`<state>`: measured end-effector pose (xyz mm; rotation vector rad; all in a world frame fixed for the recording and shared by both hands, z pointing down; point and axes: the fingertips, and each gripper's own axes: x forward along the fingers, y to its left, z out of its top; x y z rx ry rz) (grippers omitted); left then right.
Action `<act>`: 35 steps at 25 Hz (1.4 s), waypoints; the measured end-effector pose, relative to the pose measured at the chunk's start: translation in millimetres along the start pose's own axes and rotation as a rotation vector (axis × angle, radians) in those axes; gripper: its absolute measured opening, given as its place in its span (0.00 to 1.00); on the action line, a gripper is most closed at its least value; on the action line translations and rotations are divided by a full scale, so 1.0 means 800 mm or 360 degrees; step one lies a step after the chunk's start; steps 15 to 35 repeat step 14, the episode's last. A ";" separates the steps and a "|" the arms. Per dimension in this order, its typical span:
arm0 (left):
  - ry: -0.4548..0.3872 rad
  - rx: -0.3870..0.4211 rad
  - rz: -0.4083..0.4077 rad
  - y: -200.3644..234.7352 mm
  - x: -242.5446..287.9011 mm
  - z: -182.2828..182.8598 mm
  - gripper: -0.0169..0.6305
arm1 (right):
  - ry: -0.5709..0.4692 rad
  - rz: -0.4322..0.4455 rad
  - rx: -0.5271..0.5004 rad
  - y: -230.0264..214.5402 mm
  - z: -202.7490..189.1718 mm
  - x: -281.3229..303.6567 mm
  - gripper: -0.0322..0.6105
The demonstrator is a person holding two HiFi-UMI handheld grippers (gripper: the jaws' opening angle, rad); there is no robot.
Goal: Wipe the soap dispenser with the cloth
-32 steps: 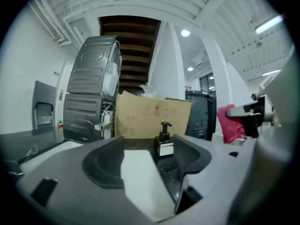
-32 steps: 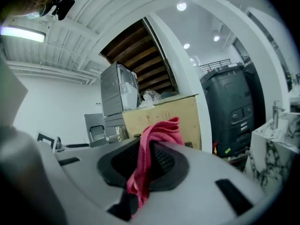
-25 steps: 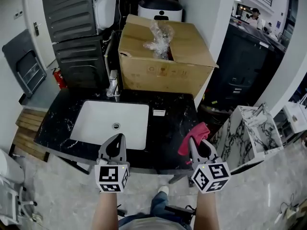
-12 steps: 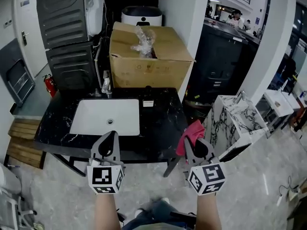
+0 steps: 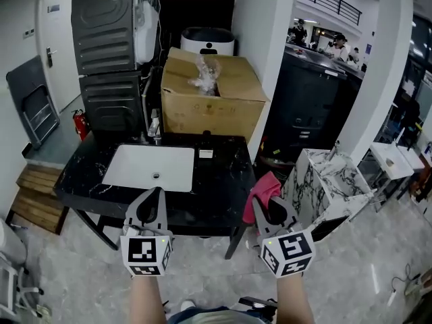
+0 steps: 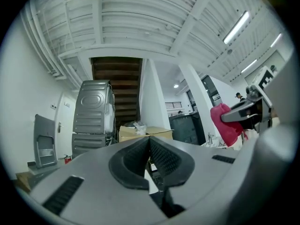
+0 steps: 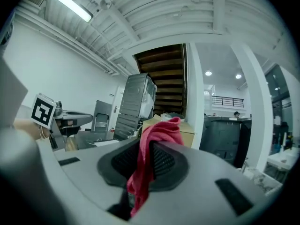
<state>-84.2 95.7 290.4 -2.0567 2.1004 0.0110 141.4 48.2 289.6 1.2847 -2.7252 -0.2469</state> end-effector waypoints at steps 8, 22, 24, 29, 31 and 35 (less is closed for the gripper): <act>-0.0016 0.0018 0.0003 -0.032 -0.033 0.023 0.05 | -0.0041 0.0023 0.0017 -0.013 0.002 -0.037 0.13; -0.0040 -0.0072 0.0024 -0.032 -0.053 0.036 0.05 | -0.0046 0.0054 0.0010 -0.009 0.005 -0.053 0.13; -0.0040 -0.0072 0.0024 -0.032 -0.053 0.036 0.05 | -0.0046 0.0054 0.0010 -0.009 0.005 -0.053 0.13; -0.0040 -0.0072 0.0024 -0.032 -0.053 0.036 0.05 | -0.0046 0.0054 0.0010 -0.009 0.005 -0.053 0.13; -0.0040 -0.0072 0.0024 -0.032 -0.053 0.036 0.05 | -0.0046 0.0054 0.0010 -0.009 0.005 -0.053 0.13; -0.0040 -0.0072 0.0024 -0.032 -0.053 0.036 0.05 | -0.0046 0.0054 0.0010 -0.009 0.005 -0.053 0.13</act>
